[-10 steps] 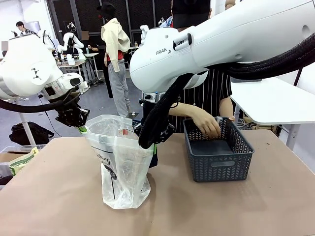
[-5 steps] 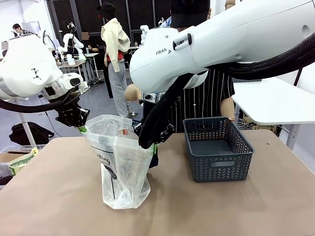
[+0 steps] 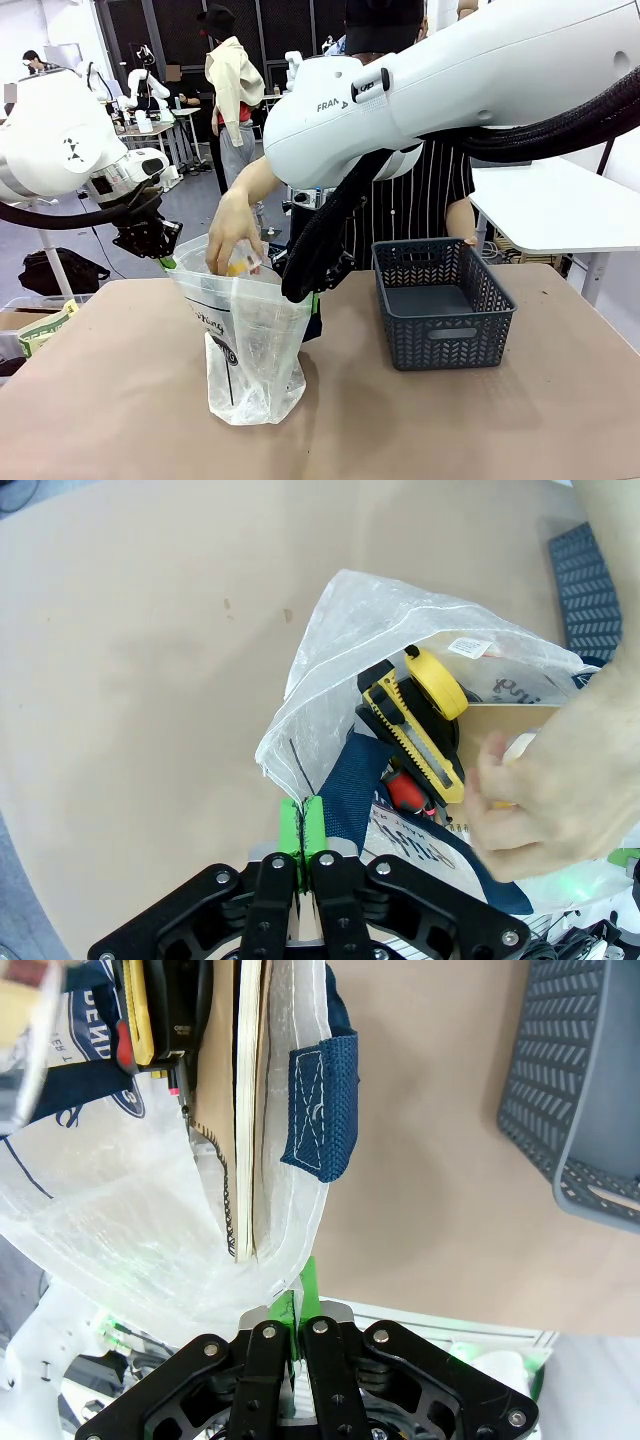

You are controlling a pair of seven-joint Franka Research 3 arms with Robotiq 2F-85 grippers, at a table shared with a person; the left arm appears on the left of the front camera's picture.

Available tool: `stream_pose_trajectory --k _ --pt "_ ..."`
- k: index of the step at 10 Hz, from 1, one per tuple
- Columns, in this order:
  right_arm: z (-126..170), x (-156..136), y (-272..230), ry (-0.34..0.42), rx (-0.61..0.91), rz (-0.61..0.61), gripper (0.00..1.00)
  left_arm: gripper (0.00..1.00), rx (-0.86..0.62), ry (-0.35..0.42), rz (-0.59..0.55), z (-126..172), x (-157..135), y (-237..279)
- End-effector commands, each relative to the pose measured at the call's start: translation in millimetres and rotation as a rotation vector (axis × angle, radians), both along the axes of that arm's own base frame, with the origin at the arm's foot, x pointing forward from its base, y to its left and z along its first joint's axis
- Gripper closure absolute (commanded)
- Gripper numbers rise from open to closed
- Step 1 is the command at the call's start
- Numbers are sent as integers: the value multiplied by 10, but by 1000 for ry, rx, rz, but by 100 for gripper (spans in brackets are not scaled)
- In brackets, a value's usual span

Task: Transfer purchased items from the store into the shopping bag.
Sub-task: Move the Reusable shopping bag to the right side of the table.

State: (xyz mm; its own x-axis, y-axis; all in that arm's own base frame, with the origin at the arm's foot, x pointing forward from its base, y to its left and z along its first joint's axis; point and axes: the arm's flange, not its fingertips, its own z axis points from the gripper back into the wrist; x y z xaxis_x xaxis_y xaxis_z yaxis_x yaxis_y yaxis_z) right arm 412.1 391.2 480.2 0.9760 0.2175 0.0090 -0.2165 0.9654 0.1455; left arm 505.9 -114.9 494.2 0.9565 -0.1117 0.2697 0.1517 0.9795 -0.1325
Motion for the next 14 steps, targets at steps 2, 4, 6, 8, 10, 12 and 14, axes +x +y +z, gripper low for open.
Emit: stream_pose_trajectory --k 2,4,6,8,10,12,14 --pt "-11 -35 -45 3 13 7 100 100 -5 -11 8 -9 -36 26" --pt "-11 -35 -45 3 13 7 100 100 -5 -11 8 -9 -36 26" --pt "-11 -35 -45 3 13 7 100 100 -5 -11 8 -9 -36 26" --pt "0 0 0 0 0 0 100 100 -5 -11 8 -9 -36 26" --pt "52 -26 91 -24 10 0 100 100 -8 9 8 2 3 -10" --pt "69 -22 122 -31 1 1 100 68 -21 26 10 -5 10 -31" --pt "69 -21 137 -30 9 9 100 68 -45 44 25 -39 40 -57"
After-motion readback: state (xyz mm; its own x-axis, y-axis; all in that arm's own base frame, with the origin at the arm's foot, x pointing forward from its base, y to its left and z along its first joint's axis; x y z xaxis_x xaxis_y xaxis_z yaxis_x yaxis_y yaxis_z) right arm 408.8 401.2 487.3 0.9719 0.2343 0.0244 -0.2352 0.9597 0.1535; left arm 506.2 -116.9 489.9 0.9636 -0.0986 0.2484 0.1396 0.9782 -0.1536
